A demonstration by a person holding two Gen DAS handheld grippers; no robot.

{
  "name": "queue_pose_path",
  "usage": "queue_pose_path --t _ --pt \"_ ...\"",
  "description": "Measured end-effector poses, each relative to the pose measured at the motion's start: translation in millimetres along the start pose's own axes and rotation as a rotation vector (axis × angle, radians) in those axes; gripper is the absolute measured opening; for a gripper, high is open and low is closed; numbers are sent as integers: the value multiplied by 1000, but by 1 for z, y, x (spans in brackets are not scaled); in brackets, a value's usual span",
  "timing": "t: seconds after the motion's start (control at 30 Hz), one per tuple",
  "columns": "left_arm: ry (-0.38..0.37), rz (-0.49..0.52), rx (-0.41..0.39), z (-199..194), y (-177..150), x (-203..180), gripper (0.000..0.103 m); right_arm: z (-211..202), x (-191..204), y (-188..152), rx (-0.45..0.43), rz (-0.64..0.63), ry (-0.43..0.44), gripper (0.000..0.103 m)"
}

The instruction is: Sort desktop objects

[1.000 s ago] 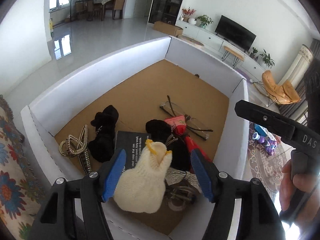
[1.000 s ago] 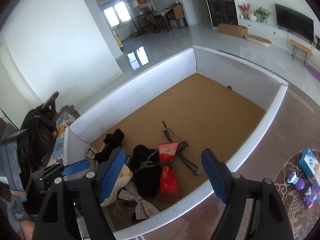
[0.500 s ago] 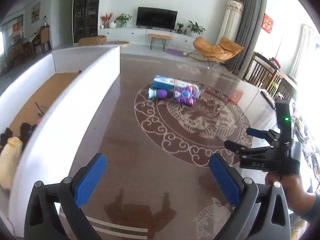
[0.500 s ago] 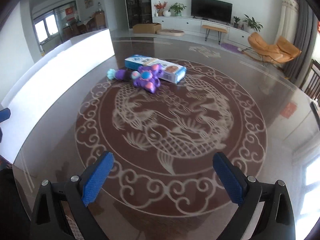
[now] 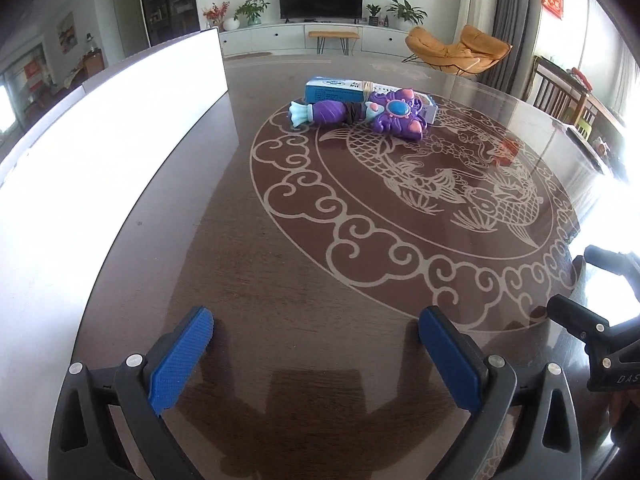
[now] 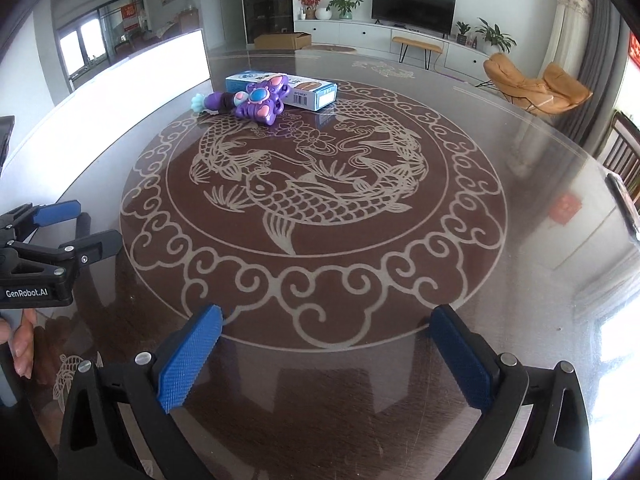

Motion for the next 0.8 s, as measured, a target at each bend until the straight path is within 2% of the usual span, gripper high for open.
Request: queue_pose_path --t 0.8 --pt "0 5 -4 -1 -1 0 103 0 0 0 0 0 -2 103"
Point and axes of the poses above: each gripper's, at about its wrist camera, not at the fingertips, and z roughly the way its jaws point, x to its left, y to its top, the point moved 3 cm from there along z, roughly the way its jaws point, and after that the axes turned 9 degrees about -y, right-handed, at the moved point
